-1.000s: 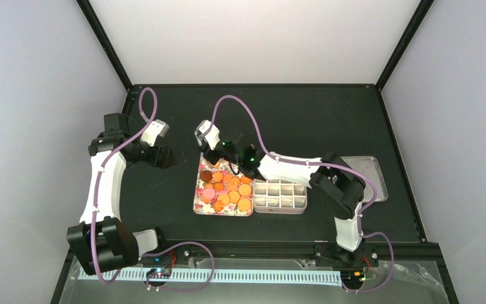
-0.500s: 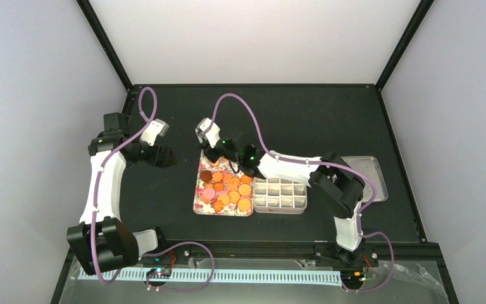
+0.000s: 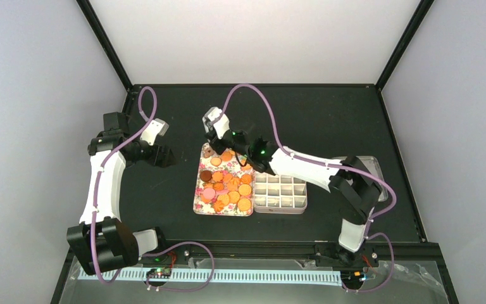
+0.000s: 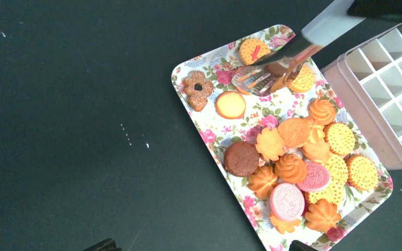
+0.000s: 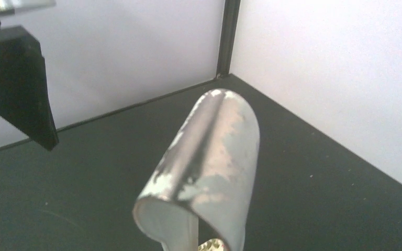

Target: Pack the cookies

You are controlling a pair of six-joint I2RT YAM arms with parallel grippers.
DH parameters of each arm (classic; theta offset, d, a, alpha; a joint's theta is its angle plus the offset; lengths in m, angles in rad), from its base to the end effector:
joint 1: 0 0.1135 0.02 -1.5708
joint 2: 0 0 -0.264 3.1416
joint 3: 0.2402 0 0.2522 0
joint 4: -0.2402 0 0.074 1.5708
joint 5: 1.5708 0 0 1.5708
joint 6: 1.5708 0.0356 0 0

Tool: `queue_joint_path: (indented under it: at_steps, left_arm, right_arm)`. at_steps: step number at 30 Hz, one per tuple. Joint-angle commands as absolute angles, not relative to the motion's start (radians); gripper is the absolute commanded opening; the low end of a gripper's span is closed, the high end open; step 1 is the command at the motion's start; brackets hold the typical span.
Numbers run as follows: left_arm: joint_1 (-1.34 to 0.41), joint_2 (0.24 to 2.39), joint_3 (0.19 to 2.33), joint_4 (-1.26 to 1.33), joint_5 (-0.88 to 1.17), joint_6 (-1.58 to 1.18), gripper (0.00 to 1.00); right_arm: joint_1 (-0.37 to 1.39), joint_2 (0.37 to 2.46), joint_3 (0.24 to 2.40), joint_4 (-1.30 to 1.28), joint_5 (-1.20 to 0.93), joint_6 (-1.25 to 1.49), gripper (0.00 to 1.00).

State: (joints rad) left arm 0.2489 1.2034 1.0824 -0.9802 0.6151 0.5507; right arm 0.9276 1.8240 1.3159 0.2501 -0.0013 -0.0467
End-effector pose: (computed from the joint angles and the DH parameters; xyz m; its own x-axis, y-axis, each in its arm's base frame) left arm 0.2204 0.0348 0.2980 -0.7093 0.2607 -0.6549 0.4965 0.8443 -0.2017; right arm 0.2610 0.3484 0.2744 -0.1155 -0.2319 -0.9659 -0.8072 0.5886 -0.0448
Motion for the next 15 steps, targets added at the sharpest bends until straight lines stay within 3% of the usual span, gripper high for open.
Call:
queue_joint_path:
  at_steps: [1,15]
  left_arm:
    - [0.258,1.191,1.131,-1.0,0.642,0.568,0.86]
    - [0.258,1.181,1.123,-1.006,0.634,0.569,0.86]
  right_arm:
    - [0.911,1.78,1.307,0.28,-0.004,-0.049,0.16]
    - [0.913,1.943,1.397,0.296,-0.046,-0.021,0.24]
